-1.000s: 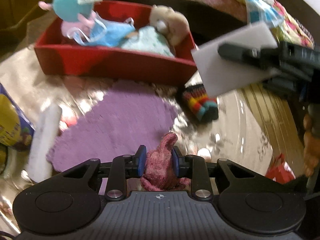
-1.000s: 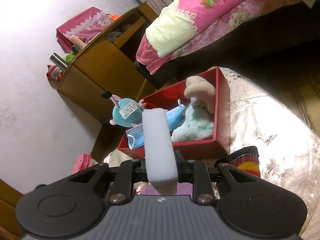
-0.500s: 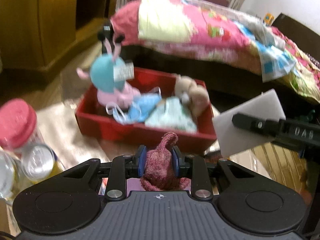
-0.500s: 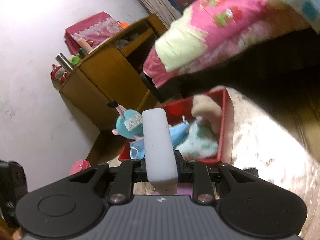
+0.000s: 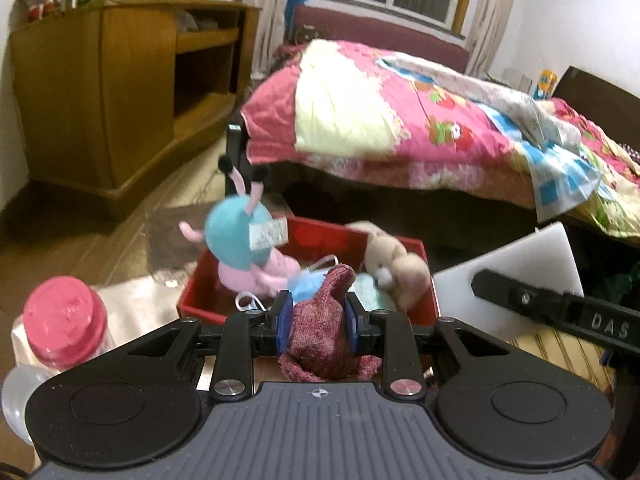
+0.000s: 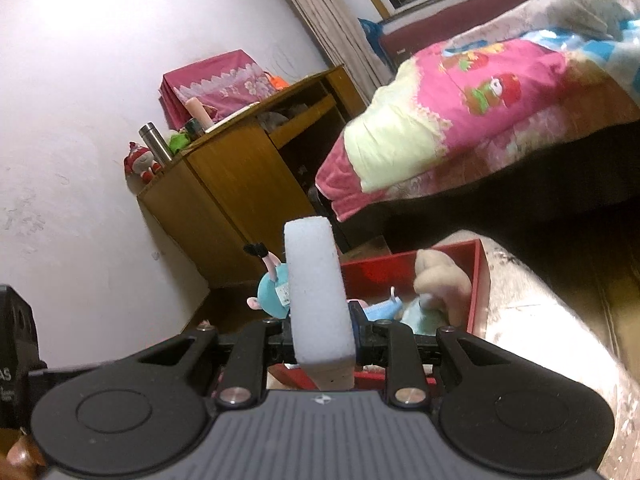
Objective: Organize soft objects
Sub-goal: 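Lift the pink sock and white sponge up with both tools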
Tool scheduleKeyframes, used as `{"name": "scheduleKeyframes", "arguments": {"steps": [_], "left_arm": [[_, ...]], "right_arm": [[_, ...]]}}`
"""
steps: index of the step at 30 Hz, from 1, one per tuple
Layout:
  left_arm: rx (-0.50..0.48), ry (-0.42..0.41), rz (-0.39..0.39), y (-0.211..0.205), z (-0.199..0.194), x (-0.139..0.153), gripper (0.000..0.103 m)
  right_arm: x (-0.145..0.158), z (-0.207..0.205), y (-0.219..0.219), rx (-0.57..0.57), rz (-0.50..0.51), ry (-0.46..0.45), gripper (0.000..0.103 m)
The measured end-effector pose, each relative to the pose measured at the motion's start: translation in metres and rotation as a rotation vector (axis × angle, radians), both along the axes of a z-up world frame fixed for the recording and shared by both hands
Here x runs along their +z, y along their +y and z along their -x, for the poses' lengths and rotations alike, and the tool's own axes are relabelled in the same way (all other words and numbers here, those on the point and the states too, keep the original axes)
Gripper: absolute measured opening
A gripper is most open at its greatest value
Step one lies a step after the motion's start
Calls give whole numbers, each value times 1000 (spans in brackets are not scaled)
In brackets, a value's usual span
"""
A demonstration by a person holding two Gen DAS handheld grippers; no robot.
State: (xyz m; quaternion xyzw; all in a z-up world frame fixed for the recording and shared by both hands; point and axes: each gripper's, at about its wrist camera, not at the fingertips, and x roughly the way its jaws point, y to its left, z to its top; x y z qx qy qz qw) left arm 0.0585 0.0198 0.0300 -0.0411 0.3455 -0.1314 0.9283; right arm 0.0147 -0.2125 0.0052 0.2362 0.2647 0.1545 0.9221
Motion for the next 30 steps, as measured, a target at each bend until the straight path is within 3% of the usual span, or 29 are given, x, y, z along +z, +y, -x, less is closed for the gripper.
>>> {"name": "scheduleKeyframes", "arguments": {"steps": [11,30], "left_arm": [[38,-85,-33,-2,-7,14,27],[56,-145,-59,-12,-18,21,27]], "right_arm": [[6,-3,7,6,15,-45,0],[17,-4,16,12,62,-128,0]]}}
